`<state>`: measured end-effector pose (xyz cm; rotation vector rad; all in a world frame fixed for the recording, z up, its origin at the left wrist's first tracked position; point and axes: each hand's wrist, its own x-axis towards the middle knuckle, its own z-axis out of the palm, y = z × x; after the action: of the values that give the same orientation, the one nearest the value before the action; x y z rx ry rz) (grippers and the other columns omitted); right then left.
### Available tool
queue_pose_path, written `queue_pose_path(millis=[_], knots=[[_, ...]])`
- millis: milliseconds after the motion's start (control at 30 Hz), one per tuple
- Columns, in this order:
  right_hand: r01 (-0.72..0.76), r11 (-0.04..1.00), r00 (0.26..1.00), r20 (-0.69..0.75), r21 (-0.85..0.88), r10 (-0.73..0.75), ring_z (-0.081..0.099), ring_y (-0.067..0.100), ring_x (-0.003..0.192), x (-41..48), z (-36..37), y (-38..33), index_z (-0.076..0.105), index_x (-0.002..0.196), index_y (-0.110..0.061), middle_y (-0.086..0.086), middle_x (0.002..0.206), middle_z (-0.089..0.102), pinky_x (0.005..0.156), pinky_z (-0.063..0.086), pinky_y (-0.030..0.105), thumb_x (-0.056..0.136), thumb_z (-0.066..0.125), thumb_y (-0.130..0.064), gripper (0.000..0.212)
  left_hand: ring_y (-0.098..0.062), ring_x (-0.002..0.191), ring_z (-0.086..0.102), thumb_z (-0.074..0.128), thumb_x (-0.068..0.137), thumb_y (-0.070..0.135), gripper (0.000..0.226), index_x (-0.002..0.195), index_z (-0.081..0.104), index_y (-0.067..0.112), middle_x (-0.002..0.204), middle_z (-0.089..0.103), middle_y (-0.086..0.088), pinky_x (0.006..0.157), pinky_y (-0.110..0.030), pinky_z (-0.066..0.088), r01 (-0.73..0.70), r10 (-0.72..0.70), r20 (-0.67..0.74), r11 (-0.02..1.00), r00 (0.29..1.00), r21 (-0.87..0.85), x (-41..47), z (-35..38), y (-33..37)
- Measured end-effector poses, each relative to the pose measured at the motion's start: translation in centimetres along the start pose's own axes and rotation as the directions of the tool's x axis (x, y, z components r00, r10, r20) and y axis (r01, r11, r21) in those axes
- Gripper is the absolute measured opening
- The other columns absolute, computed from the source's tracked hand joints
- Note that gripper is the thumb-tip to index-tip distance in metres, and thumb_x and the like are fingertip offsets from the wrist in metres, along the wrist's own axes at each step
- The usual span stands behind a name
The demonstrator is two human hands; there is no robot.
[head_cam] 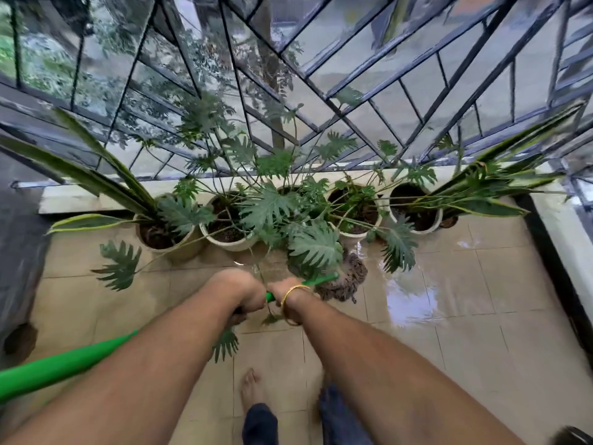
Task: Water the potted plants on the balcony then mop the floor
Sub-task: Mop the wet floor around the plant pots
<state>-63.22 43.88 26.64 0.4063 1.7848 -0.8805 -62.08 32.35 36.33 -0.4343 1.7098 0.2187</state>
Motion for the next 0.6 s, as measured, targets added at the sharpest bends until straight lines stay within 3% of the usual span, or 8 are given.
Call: queue_pose_path(millis=[67,167,267,300,367,467,600], knots=[[-0.013,0.993,1.0,-0.021,0.12,0.016,0.048,0.011,0.061,-0.4,-2.0,0.8,0.049,0.071,-0.021,-0.001,0.076,0.053,0.06,0.047,0.024,0.097,0.062,-0.024,0.029,-0.02,0.037,0.043,0.036,0.104,0.024,0.026,0.104,0.056,0.007,0.056,0.053,-0.009,0.04,-0.019,0.041,-0.074,0.075,-0.043,0.997,0.996,0.027,-0.7,-0.1,2.2],[-0.056,0.989,0.988,-0.138,0.139,0.075,0.043,0.014,0.055,0.5,-4.4,2.7,0.051,0.071,-0.015,0.0,0.066,0.049,0.051,0.037,0.024,0.093,0.064,-0.022,0.026,-0.022,0.044,0.05,0.036,0.103,0.012,0.027,0.118,0.058,0.006,0.053,0.055,-0.01,0.044,-0.026,0.041,-0.227,0.234,-0.069,0.969,0.97,0.099,-1.1,0.2,5.3],[-0.087,0.981,0.968,-0.22,0.174,0.124,0.041,0.019,0.052,1.5,-5.9,5.1,0.055,0.076,-0.011,0.004,0.061,0.049,0.054,0.034,0.026,0.086,0.066,-0.024,0.02,-0.029,0.079,0.073,0.04,0.101,0.001,0.051,0.151,0.043,0.008,0.088,0.071,-0.014,0.051,-0.031,0.052,-0.32,0.331,-0.073,0.939,0.941,0.128,-1.3,1.0,7.8],[-0.107,0.976,0.956,-0.248,0.191,0.154,0.04,0.019,0.052,1.8,-6.3,6.0,0.054,0.072,-0.011,0.005,0.06,0.049,0.052,0.032,0.025,0.084,0.067,-0.024,0.021,-0.029,0.095,0.073,0.04,0.102,0.001,0.05,0.152,0.038,0.005,0.106,0.071,-0.014,0.063,-0.036,0.058,-0.336,0.348,-0.088,0.933,0.933,0.131,-1.4,1.4,8.6],[-0.147,0.972,0.936,-0.291,0.182,0.196,0.041,0.019,0.052,1.8,-7.2,7.6,0.057,0.072,-0.01,0.007,0.06,0.051,0.05,0.031,0.026,0.085,0.066,-0.02,0.019,-0.029,0.122,0.063,0.042,0.104,0.003,0.045,0.149,0.042,-0.001,0.133,0.064,-0.016,0.094,-0.038,0.053,-0.37,0.396,-0.135,0.911,0.908,0.183,-1.7,2.2,10.0],[-0.168,0.961,0.92,-0.315,0.221,0.233,0.04,0.019,0.05,2.6,-7.5,10.4,0.057,0.074,-0.009,0.008,0.06,0.051,0.048,0.031,0.025,0.09,0.061,-0.012,0.017,-0.03,0.129,0.057,0.046,0.103,0.002,0.037,0.138,0.056,-0.002,0.14,0.059,-0.018,0.101,-0.037,0.048,-0.43,0.485,-0.107,0.842,0.868,0.325,-1.3,3.4,11.1],[-0.166,0.929,0.923,-0.28,0.33,0.264,0.052,0.018,0.062,5.0,-5.2,14.6,0.062,0.092,-0.009,0.013,0.083,0.063,0.06,0.046,0.026,0.078,0.07,-0.03,0.026,-0.03,0.132,0.053,0.056,0.099,0.003,0.048,0.146,0.049,0.0,0.146,0.053,-0.018,0.101,-0.038,0.045,-0.438,0.515,-0.057,0.777,0.855,0.453,-0.5,5.1,9.9]])
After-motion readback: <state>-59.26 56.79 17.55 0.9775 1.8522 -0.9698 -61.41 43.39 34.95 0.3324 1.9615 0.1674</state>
